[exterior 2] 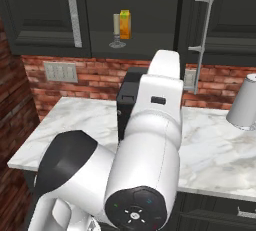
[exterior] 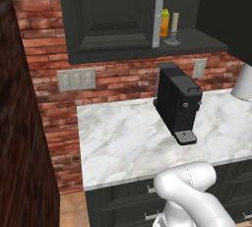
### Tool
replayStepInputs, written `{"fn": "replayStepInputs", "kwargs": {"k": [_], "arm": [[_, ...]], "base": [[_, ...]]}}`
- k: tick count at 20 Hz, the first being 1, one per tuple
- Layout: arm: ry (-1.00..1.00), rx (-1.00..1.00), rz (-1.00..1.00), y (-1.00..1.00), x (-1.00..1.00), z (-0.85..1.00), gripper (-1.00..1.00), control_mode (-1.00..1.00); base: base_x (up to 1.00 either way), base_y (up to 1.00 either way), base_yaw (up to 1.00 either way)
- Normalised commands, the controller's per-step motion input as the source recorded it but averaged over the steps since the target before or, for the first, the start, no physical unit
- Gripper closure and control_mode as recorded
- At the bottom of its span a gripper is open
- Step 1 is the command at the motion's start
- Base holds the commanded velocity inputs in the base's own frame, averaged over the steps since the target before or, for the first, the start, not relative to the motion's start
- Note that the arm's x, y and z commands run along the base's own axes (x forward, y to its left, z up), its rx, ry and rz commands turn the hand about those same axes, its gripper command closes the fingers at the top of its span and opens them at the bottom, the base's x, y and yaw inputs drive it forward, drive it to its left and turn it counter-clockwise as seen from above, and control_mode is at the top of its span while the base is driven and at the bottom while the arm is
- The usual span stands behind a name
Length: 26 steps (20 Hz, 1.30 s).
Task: Pick the candle and candle from the dining table and place them in the open cabinet. Close the cabinet after placing the objects.
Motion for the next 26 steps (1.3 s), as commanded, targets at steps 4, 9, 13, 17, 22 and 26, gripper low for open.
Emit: {"fn": "replayStepInputs", "kwargs": {"k": [4, 9, 13, 17, 22, 26], "arm": [[-0.02, 0.00, 0.01, -0.30, 0.00, -0.18, -1.00, -1.00], [-0.03, 0.00, 0.02, -0.25, 0.00, -0.16, -1.00, -1.00], [-0.05, -0.01, 0.11, -0.11, 0.00, -0.17, -1.00, -1.00], [-0.06, 0.00, 0.18, -0.12, 0.01, -0.14, -1.00, -1.00], [-0.05, 0.00, 0.15, -0.14, 0.08, -0.09, -1.00, -1.00], [-0.05, 0.00, 0.13, -0.15, 0.09, -0.02, -1.00, -1.00]], "base": [[0.00, 0.00, 0.00], [0.00, 0.00, 0.00], [0.00, 0.00, 0.00], [0.00, 0.00, 0.00], [0.00, 0.00, 0.00], [0.00, 0.00, 0.00]]}}
